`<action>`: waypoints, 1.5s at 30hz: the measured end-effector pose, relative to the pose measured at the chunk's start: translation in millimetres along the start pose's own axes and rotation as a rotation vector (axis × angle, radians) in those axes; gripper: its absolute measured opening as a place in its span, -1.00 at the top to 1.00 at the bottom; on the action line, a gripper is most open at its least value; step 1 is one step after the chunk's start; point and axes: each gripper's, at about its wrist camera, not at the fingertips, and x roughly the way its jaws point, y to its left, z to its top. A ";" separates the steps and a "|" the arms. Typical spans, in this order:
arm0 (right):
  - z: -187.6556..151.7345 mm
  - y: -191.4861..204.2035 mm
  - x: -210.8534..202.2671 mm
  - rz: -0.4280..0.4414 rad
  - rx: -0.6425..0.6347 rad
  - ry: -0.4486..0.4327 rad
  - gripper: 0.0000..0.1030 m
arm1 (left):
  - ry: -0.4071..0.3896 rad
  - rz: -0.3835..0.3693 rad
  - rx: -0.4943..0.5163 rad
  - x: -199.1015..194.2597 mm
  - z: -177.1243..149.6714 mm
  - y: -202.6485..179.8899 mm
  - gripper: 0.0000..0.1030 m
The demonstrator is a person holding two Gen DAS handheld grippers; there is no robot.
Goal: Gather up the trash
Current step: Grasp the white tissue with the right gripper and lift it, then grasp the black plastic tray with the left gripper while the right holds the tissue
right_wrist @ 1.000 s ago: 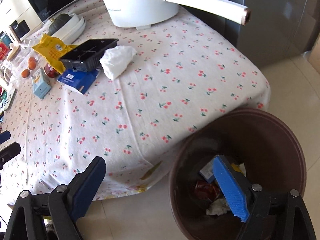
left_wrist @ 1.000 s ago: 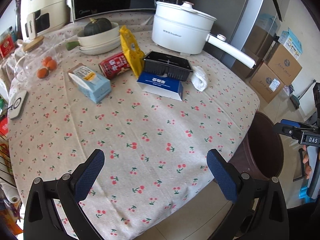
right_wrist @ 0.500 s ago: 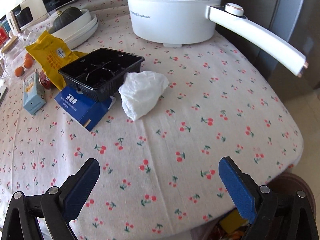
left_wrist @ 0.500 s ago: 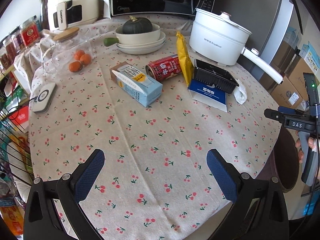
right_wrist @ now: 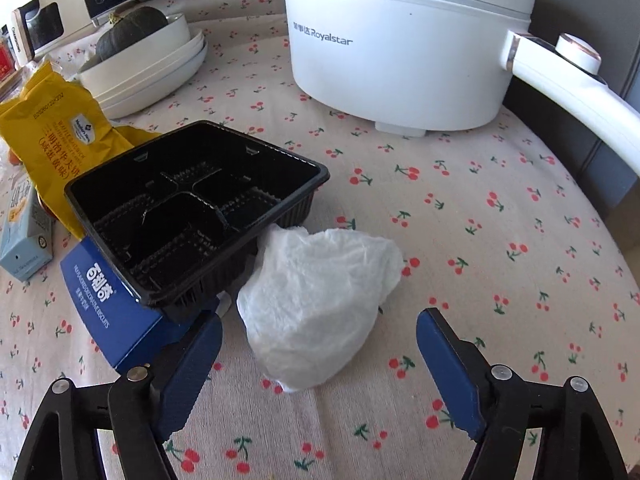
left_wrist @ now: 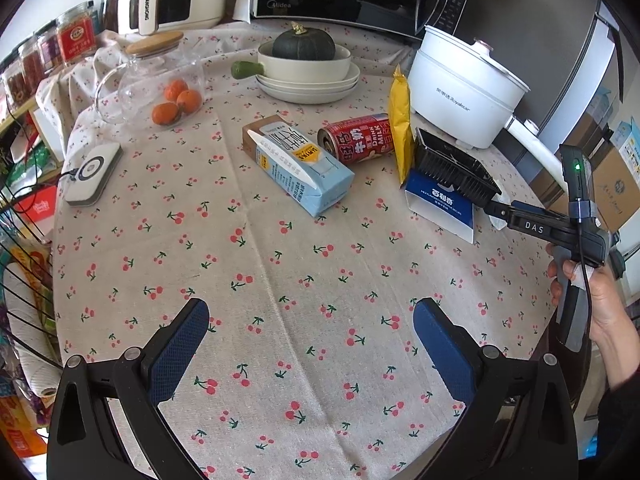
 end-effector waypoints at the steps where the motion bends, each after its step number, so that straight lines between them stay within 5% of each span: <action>1: 0.9 0.5 2.2 0.003 -0.003 0.003 -0.39 | 0.005 -0.003 0.002 1.2 0.0 -1.6 -1.00; 4: 2.1 1.3 5.9 0.012 -0.004 0.027 0.32 | 0.014 -0.014 0.009 3.5 -0.4 -7.5 -1.00; 7: -0.8 -1.9 0.6 0.017 0.009 0.032 0.62 | 0.017 -0.020 0.028 3.7 -0.7 -14.5 -1.00; 20: -46.7 -26.1 -85.1 0.041 0.078 0.055 0.63 | -0.008 -0.144 0.163 -2.0 17.8 -78.4 -1.00; 25: -61.0 -41.6 -128.2 0.049 0.072 0.023 0.63 | -0.023 -0.123 0.264 18.5 36.8 -119.8 -0.99; 39: -79.7 -96.6 -139.3 0.059 0.096 0.021 0.63 | -0.032 -0.110 0.399 94.1 95.9 -197.4 -0.99; 45: -84.9 -110.2 -132.2 0.049 0.105 0.041 0.63 | 0.027 -0.106 0.366 126.9 102.5 -202.1 -0.59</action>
